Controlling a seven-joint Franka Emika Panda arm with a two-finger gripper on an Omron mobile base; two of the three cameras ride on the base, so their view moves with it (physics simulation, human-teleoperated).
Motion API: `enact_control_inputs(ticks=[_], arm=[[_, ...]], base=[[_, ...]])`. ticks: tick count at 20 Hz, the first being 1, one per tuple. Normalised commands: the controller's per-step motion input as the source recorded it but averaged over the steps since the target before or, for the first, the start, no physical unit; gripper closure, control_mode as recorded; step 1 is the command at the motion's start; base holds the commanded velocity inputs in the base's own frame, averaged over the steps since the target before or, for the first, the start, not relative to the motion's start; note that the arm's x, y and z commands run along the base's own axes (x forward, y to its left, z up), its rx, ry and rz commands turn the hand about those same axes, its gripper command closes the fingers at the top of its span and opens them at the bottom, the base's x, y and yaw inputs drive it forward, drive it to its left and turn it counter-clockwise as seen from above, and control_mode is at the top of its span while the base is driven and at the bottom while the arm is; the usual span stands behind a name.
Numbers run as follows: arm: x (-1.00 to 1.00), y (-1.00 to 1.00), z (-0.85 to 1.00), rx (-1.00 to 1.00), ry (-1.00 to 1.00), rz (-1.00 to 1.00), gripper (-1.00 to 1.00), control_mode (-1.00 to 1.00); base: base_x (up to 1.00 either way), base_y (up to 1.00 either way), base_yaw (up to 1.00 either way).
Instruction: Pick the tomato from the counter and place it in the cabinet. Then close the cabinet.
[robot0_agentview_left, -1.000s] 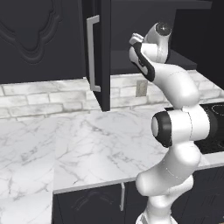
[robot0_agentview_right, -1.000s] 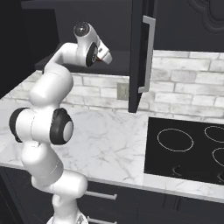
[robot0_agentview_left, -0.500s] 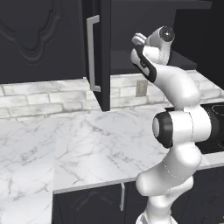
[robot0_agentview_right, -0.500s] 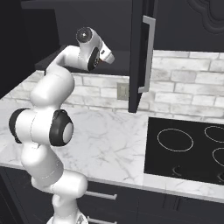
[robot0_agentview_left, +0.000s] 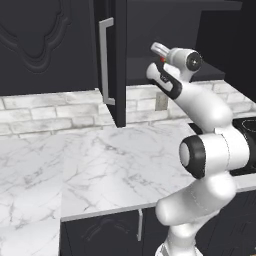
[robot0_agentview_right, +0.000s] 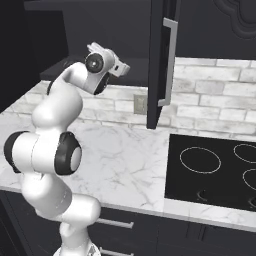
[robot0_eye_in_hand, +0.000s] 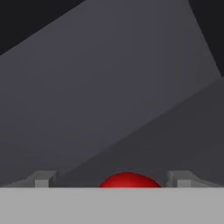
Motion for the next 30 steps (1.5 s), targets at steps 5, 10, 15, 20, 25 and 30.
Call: enact_control_inputs(ticks=[5,10,15,20,25,30], arm=[[-0.62,0.00,0.00,-0.02,0.01,0.04,-1.00,-1.00],[-0.97,0.00,0.00,-0.06,0.07,0.04,-1.00,-1.00],[-0.80,0.14,0.14,-0.10,0.12,0.01,-1.00,-1.00],[-0.61,0.39,0.37,-0.13,0.11,0.00,-1.00,-1.00],[-0.36,0.60,0.30,-0.19,0.08,0.00,-1.00,-1.00],[-0.61,0.47,0.05,-0.21,0.06,-0.01,-1.00,-1.00]], base=[[0.00,0.00,0.00],[0.00,0.00,0.00],[0.00,0.00,0.00],[0.00,0.00,0.00],[0.00,0.00,0.00],[0.00,0.00,0.00]])
